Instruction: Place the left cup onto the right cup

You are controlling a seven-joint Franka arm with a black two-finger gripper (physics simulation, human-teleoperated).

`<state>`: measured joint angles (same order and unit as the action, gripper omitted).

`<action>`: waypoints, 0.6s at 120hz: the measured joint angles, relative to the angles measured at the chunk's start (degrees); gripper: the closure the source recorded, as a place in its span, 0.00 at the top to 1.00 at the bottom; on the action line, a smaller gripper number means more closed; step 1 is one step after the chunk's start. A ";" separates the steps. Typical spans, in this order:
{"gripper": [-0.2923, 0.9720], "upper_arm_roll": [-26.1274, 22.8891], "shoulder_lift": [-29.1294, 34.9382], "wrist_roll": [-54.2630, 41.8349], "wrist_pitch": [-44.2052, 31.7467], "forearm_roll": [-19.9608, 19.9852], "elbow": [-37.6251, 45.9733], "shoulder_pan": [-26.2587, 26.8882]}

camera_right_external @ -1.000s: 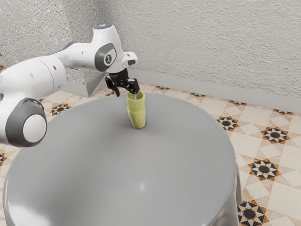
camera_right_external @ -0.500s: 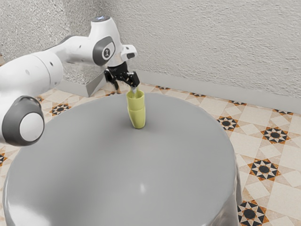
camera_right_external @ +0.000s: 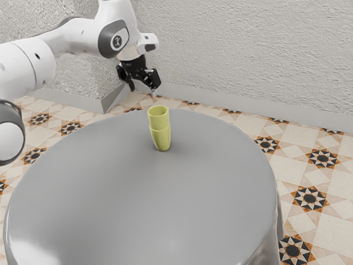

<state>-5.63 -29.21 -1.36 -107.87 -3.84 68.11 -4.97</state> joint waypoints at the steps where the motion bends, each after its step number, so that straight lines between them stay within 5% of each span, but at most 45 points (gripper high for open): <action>1: 0.77 0.00 0.24 0.00 0.30 0.02 0.07 -0.02; 72: 0.77 0.97 15.28 -0.65 16.56 0.23 12.99 -1.03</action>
<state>-4.65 -13.93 -2.01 -91.31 -3.61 81.10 -6.00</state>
